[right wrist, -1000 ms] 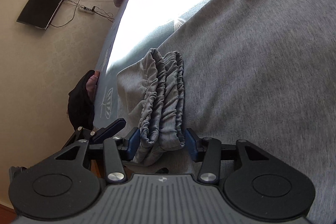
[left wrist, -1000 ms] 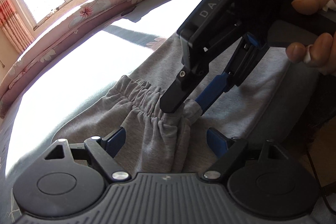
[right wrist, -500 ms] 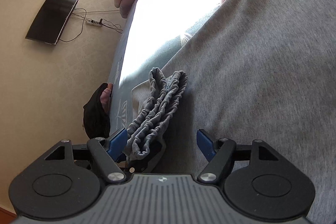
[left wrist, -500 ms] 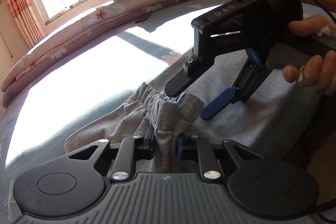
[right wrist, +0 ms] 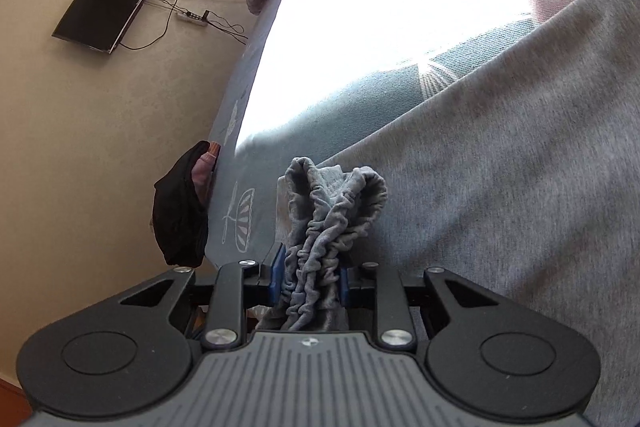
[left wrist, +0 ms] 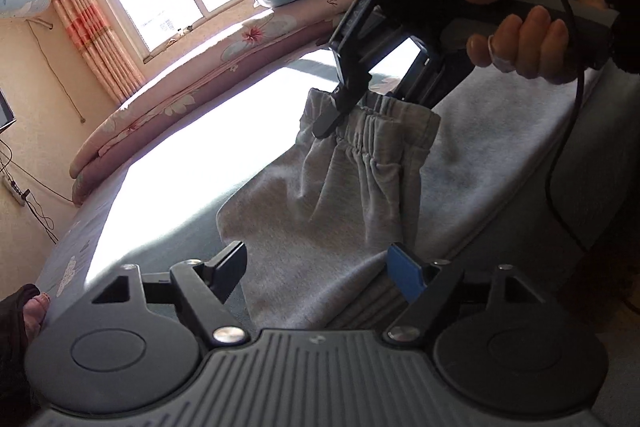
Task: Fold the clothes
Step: 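Lift the held cuff with the right gripper, raising the pant leg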
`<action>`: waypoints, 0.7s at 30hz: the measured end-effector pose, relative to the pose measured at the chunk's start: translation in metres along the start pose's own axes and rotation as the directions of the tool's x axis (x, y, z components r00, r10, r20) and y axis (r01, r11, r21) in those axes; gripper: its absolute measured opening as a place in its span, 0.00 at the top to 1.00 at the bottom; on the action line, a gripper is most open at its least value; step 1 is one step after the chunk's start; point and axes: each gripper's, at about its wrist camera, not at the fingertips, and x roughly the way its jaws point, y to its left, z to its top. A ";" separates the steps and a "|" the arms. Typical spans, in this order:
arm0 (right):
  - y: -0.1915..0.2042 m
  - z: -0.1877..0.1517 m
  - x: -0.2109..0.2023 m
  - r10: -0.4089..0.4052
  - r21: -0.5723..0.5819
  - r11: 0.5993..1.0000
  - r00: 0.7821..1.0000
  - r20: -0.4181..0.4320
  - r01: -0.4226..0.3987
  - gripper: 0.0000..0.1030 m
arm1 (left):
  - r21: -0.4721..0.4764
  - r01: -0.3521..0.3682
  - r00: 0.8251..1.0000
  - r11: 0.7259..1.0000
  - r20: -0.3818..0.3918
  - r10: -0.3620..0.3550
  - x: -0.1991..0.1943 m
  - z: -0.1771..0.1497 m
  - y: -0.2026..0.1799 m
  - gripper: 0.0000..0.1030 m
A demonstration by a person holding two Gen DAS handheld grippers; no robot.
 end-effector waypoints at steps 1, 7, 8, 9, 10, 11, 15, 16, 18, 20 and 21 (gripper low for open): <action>0.003 0.001 -0.001 0.008 -0.001 1.000 1.000 0.004 -0.008 0.73 | 0.019 -0.019 1.000 1.000 -0.012 0.019 0.003 -0.002 -0.003 0.24; 0.021 0.010 -0.007 0.053 0.000 0.999 0.998 0.024 -0.053 0.74 | 0.061 0.010 1.000 0.998 0.025 -0.011 0.015 0.009 -0.018 0.24; 0.023 0.010 -0.007 0.052 -0.004 0.999 0.998 0.024 -0.052 0.74 | 0.076 0.003 0.999 0.997 0.039 -0.006 0.015 0.013 -0.022 0.24; 0.025 0.010 -0.007 0.051 -0.008 0.999 0.998 0.024 -0.051 0.74 | 0.090 -0.004 0.999 0.996 0.053 0.000 0.016 0.016 -0.027 0.24; 0.027 0.011 -0.007 0.051 -0.011 0.999 0.998 0.023 -0.050 0.75 | 0.104 -0.029 0.998 0.994 0.060 0.022 0.019 0.018 -0.031 0.24; 0.028 0.011 -0.007 0.051 -0.012 0.999 0.998 0.021 -0.050 0.75 | 0.122 -0.072 0.996 0.990 0.055 0.065 0.024 0.020 -0.035 0.24; 0.026 0.010 -0.013 0.060 -0.004 0.998 0.998 0.028 -0.060 0.75 | 0.216 -0.175 0.983 0.961 -0.018 0.183 0.043 0.013 -0.041 0.24; 0.025 0.009 -0.014 0.063 -0.001 0.998 0.998 0.030 -0.063 0.75 | 0.239 -0.193 0.978 0.952 -0.026 0.205 0.044 0.008 -0.041 0.24; 0.025 0.009 -0.018 0.063 -0.001 0.998 0.997 0.036 -0.063 0.75 | 0.276 -0.226 0.971 0.934 -0.019 0.240 0.041 -0.001 -0.040 0.24; 0.023 0.009 -0.022 0.063 -0.002 0.998 0.997 0.044 -0.063 0.75 | 0.293 -0.247 0.964 0.924 -0.026 0.266 0.036 -0.008 -0.035 0.24; 0.023 0.009 -0.024 0.062 -0.002 0.998 0.997 0.048 -0.062 0.74 | 0.300 -0.259 0.958 0.918 -0.039 0.283 0.035 -0.011 -0.032 0.24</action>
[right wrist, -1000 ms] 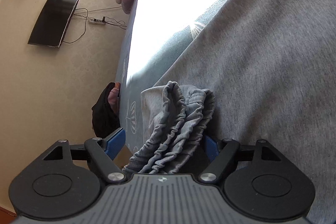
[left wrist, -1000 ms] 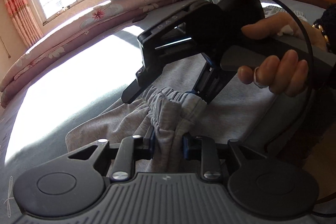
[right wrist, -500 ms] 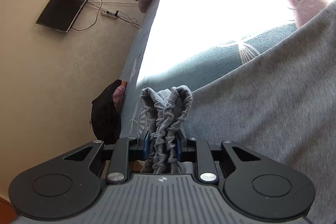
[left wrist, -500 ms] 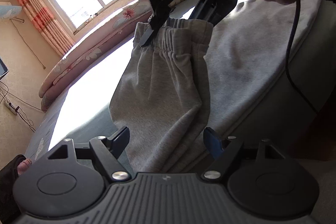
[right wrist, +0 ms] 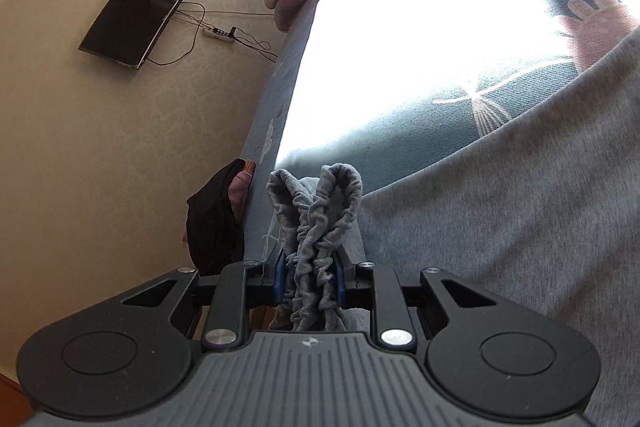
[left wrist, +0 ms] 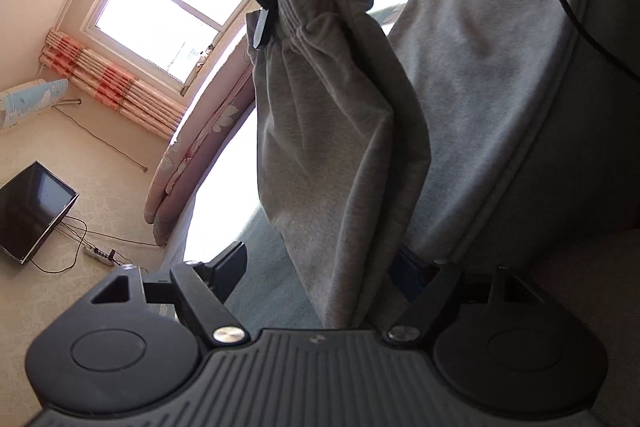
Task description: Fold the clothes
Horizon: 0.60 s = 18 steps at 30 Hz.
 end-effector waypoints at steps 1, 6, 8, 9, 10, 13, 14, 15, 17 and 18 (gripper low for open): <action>0.000 0.000 -0.002 0.001 0.001 1.000 1.000 0.003 -0.001 0.75 | 0.008 -0.011 1.000 1.000 -0.018 0.011 0.000 -0.003 0.002 0.24; -0.005 -0.002 -0.008 0.005 0.014 1.000 1.000 0.008 -0.005 0.75 | -0.032 -0.008 0.999 0.999 -0.052 0.007 0.001 -0.009 0.013 0.24; -0.006 -0.005 -0.009 -0.014 0.010 1.000 1.000 0.002 0.014 0.75 | -0.018 -0.024 0.998 1.000 -0.050 0.023 -0.002 -0.007 0.012 0.24; -0.007 -0.006 -0.009 -0.025 0.007 1.000 1.000 -0.001 0.025 0.75 | -0.013 -0.023 0.998 1.000 -0.052 0.023 -0.002 -0.006 0.011 0.24; -0.008 -0.008 -0.009 -0.041 0.004 0.999 0.999 -0.005 0.041 0.75 | -0.010 -0.019 0.998 1.000 -0.056 0.018 -0.001 -0.006 0.010 0.24; -0.021 -0.013 -0.008 -0.107 -0.002 0.994 0.994 -0.024 0.107 0.75 | -0.017 -0.012 0.998 1.000 -0.059 0.011 -0.002 -0.009 0.009 0.24; -0.026 -0.015 -0.007 -0.133 -0.004 0.991 0.991 -0.030 0.133 0.75 | -0.018 -0.008 0.998 1.000 -0.059 0.007 -0.002 -0.010 0.011 0.24; -0.032 -0.017 -0.006 -0.163 -0.005 0.987 0.986 -0.037 0.163 0.75 | -0.021 -0.003 0.998 1.000 -0.060 0.002 -0.003 -0.010 0.012 0.24; -0.041 -0.022 -0.003 -0.219 -0.022 0.976 0.975 -0.046 0.218 0.75 | -0.033 0.021 0.998 0.999 -0.064 -0.023 -0.004 -0.011 0.017 0.24; -0.045 -0.024 -0.002 -0.231 -0.023 0.973 0.972 -0.050 0.231 0.75 | -0.039 0.034 0.997 0.999 -0.067 -0.036 -0.005 -0.011 0.019 0.24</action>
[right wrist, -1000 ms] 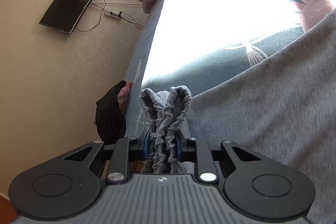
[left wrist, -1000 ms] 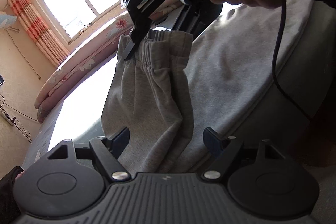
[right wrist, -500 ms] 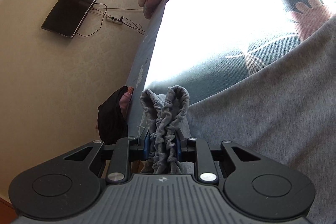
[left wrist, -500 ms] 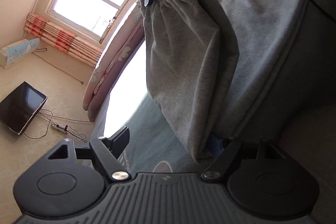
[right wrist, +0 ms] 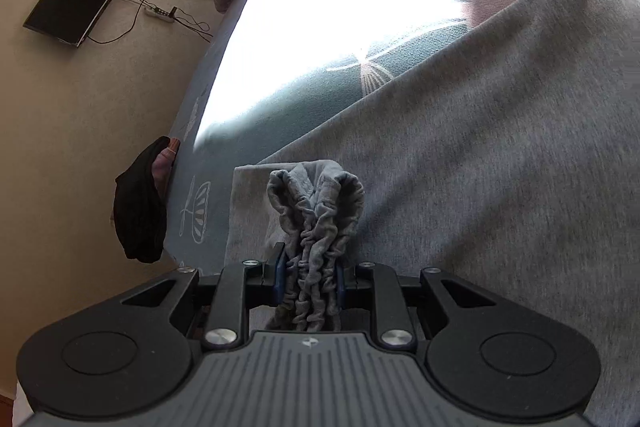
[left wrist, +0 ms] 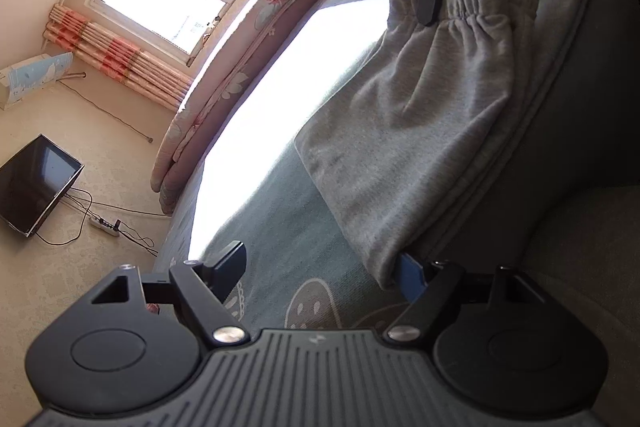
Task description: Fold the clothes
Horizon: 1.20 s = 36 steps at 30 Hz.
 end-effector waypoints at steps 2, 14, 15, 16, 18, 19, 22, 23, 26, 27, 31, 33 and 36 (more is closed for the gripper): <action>-0.004 -0.001 0.003 -0.005 0.004 1.000 1.000 -0.002 0.005 0.75 | -0.015 0.032 0.999 0.999 0.001 -0.032 -0.004 -0.001 0.007 0.24; 0.007 0.006 0.003 -0.065 -0.142 0.988 0.998 0.020 0.067 0.65 | -0.260 0.205 0.979 0.944 0.044 -0.200 -0.015 -0.002 0.068 0.24; 0.004 0.005 0.001 -0.078 -0.147 0.986 0.997 0.022 0.081 0.64 | -0.284 0.223 0.975 0.933 0.062 -0.215 -0.013 0.001 0.074 0.24; 0.005 0.005 -0.004 -0.097 -0.159 0.982 0.994 0.042 0.103 0.62 | -0.304 0.242 0.970 0.922 0.077 -0.229 -0.010 0.005 0.080 0.24; 0.009 0.005 -0.024 -0.143 -0.192 0.968 0.983 0.111 0.163 0.43 | -0.328 0.279 0.960 0.902 0.106 -0.258 0.000 0.014 0.086 0.24; 0.011 0.005 -0.033 -0.165 -0.208 0.959 0.975 0.146 0.193 0.42 | -0.338 0.308 0.951 0.889 0.127 -0.282 0.007 0.020 0.089 0.24; 0.024 0.006 -0.057 -0.127 -0.253 0.951 0.971 0.202 0.177 0.42 | -0.366 0.417 0.908 0.832 0.194 -0.370 0.035 0.037 0.093 0.24; 0.029 0.006 -0.059 -0.084 -0.279 0.951 0.978 0.190 0.136 0.42 | -0.385 0.452 0.892 0.805 0.211 -0.400 0.050 0.044 0.095 0.24; 0.047 0.004 -0.047 0.025 -0.381 0.924 0.993 0.111 0.019 0.42 | -0.477 0.520 0.851 0.708 0.219 -0.478 0.096 0.054 0.104 0.24; 0.051 0.001 -0.038 0.042 -0.410 0.912 0.996 0.082 -0.005 0.43 | -0.514 0.536 0.836 0.669 0.217 -0.503 0.110 0.053 0.106 0.24; 0.042 -0.006 0.008 0.008 -0.447 0.894 0.998 -0.061 -0.035 0.43 | -0.623 0.549 0.792 0.557 0.175 -0.585 0.156 0.040 0.106 0.24; 0.028 -0.006 0.016 0.031 -0.430 0.900 0.995 -0.096 -0.069 0.45 | -0.629 0.545 0.790 0.554 0.164 -0.591 0.157 0.033 0.104 0.24; 0.023 0.007 -0.001 0.098 -0.390 0.911 0.988 -0.117 -0.136 0.45 | -0.572 0.575 0.790 0.585 0.202 -0.579 0.136 0.032 0.107 0.24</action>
